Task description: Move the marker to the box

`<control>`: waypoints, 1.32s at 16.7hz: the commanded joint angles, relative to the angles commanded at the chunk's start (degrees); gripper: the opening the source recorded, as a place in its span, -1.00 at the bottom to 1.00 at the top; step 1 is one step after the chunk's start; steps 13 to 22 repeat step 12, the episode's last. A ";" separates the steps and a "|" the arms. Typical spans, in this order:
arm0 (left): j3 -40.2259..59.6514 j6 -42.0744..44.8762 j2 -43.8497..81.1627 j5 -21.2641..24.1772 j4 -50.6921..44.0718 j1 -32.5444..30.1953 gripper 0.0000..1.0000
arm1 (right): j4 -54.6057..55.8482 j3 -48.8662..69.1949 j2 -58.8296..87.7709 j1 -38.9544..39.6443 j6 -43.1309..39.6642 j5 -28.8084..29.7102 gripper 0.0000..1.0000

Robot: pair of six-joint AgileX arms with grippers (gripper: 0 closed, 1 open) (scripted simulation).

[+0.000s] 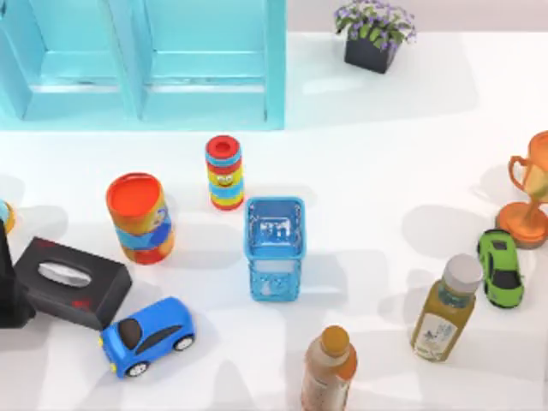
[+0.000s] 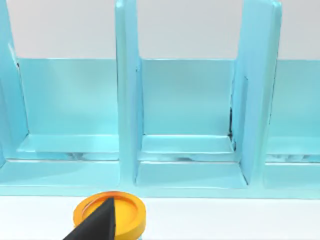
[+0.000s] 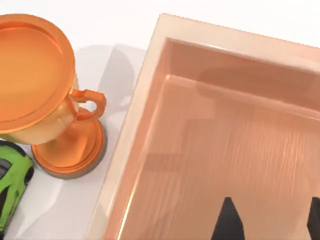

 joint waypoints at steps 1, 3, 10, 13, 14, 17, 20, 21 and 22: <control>0.00 0.00 0.00 0.00 0.00 0.00 1.00 | 0.00 0.00 0.00 0.00 0.00 0.00 0.21; 0.00 0.00 0.00 0.00 0.00 0.00 1.00 | 0.00 0.00 0.00 0.00 0.00 0.00 0.51; 0.00 0.00 0.00 0.00 0.00 0.00 1.00 | 0.00 0.00 0.00 0.00 0.00 0.00 1.00; 0.00 0.00 0.00 0.00 0.00 0.00 1.00 | 0.00 0.00 0.00 0.00 0.00 0.00 1.00; 0.00 0.00 0.00 0.00 0.00 0.00 1.00 | 0.00 0.00 0.00 0.00 0.00 0.00 1.00; 0.00 0.00 0.00 0.00 0.00 0.00 1.00 | 0.00 0.00 0.00 0.00 0.00 0.00 1.00; 0.00 0.00 0.00 0.00 0.00 0.00 1.00 | 0.00 0.00 0.00 0.00 0.00 0.00 1.00; 0.00 0.00 0.00 0.00 0.00 0.00 1.00 | 0.00 0.00 0.00 0.00 0.00 0.00 1.00; 0.00 0.00 0.00 0.00 0.00 0.00 1.00 | 0.00 0.00 0.00 0.00 0.00 0.00 1.00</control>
